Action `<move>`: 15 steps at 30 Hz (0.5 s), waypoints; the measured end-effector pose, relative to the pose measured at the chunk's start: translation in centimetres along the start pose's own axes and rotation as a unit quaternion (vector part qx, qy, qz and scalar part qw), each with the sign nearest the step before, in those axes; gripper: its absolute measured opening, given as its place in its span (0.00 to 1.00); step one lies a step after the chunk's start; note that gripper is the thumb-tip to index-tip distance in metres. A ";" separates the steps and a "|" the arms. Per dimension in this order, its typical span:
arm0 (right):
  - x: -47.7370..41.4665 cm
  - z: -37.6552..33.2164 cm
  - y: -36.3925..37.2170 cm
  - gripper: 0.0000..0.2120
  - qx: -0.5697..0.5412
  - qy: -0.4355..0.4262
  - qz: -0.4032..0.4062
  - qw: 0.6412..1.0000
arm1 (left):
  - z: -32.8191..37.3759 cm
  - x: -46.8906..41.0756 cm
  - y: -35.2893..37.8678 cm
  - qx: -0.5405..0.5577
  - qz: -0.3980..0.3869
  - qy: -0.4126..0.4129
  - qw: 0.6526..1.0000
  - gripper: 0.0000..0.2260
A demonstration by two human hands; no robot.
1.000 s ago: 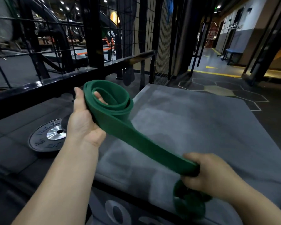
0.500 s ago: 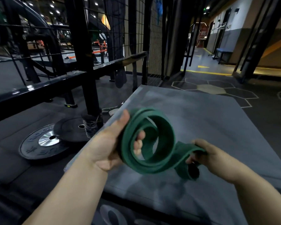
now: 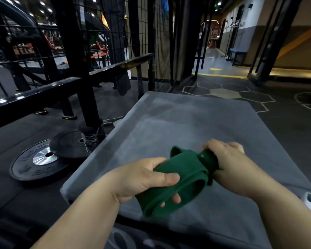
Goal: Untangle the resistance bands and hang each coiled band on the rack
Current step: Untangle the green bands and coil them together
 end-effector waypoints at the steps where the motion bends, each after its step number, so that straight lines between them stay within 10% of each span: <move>1: 0.0 -0.2 -0.4 0.22 0.017 -0.030 0.021 0.999 | 0.0 0.1 -0.4 0.003 0.014 -0.007 1.000 0.17; 6: 0.2 -0.7 -1.4 0.28 -0.022 -0.043 0.076 0.996 | -0.3 0.4 -1.4 0.010 0.053 -0.034 0.998 0.20; 11: -0.1 -0.9 0.4 0.29 -0.101 -0.022 -0.041 0.994 | -1.7 -0.1 -0.5 0.006 -0.005 -0.095 0.995 0.10; 15: 0.6 -1.5 0.5 0.26 -0.214 -0.047 -0.164 0.962 | -2.8 -0.5 -0.1 -0.049 -0.020 -0.123 0.991 0.20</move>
Point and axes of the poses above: each hand's wrist, its own x-axis away from the middle knuckle, its own y-axis out of the palm, z = x × y, the point moved 3 cm from there along -x, towards the middle knuckle, and after that the axes turned 4 degrees about -x, right-handed, at the moved point
